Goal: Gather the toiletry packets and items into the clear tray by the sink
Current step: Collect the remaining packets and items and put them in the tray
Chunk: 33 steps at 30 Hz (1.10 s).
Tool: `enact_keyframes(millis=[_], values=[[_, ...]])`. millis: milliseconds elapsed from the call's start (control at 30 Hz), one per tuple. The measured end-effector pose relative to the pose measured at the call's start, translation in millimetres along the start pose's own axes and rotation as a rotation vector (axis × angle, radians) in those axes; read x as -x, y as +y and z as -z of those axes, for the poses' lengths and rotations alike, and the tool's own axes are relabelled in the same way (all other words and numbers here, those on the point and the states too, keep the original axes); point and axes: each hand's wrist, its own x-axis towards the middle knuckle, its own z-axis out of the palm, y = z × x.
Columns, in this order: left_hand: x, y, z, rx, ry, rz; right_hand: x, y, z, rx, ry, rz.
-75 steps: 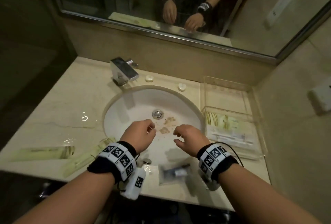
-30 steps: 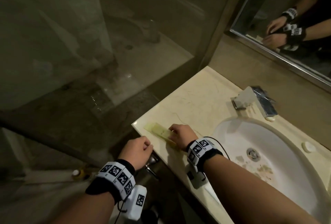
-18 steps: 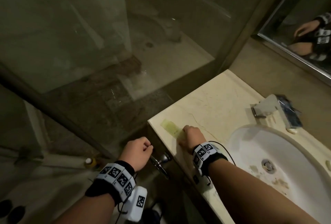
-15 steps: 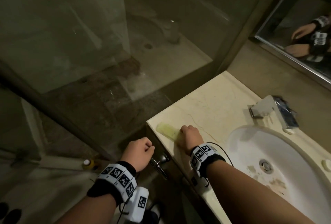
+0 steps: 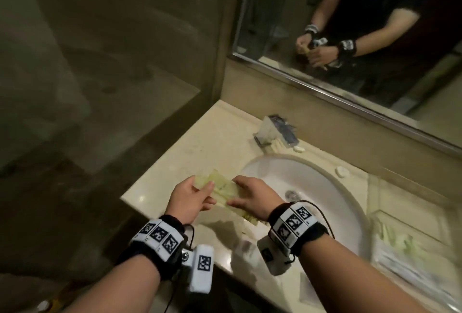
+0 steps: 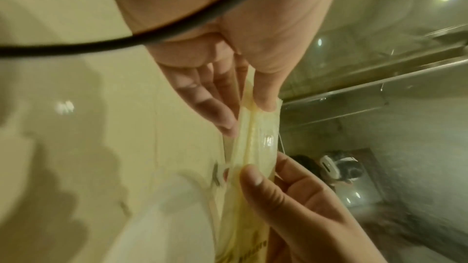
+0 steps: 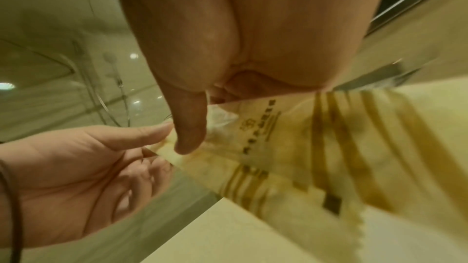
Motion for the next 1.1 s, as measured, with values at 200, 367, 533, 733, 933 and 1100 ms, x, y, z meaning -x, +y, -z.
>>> enact_keyframes(millis=[200, 367, 533, 733, 933, 1100], values=[[9.7, 6.5, -101.7, 0.053, -0.173, -0.029, 75.4, 61.7, 35.5, 0.167, 0.11, -0.119], [25.4, 1.4, -171.9, 0.018, -0.348, 0.028, 130.0, 115.2, 49.9, 0.153, 0.168, -0.194], [41.8, -3.7, -235.7, -0.072, -0.44, 0.018, 184.2, 155.6, 65.8, 0.233, 0.272, -0.24], [62.2, -16.4, -314.4, -0.13, -0.542, 0.066, 242.5, 207.2, 82.8, 0.266, 0.4, -0.324], [73.2, -36.8, -379.3, -0.175, -0.589, 0.12, 277.8, 259.9, 98.1, 0.306, 0.371, -0.396], [69.0, -47.6, -418.5, -0.2, -0.58, 0.198, 283.9, 308.6, 122.8, 0.435, 0.343, -0.447]])
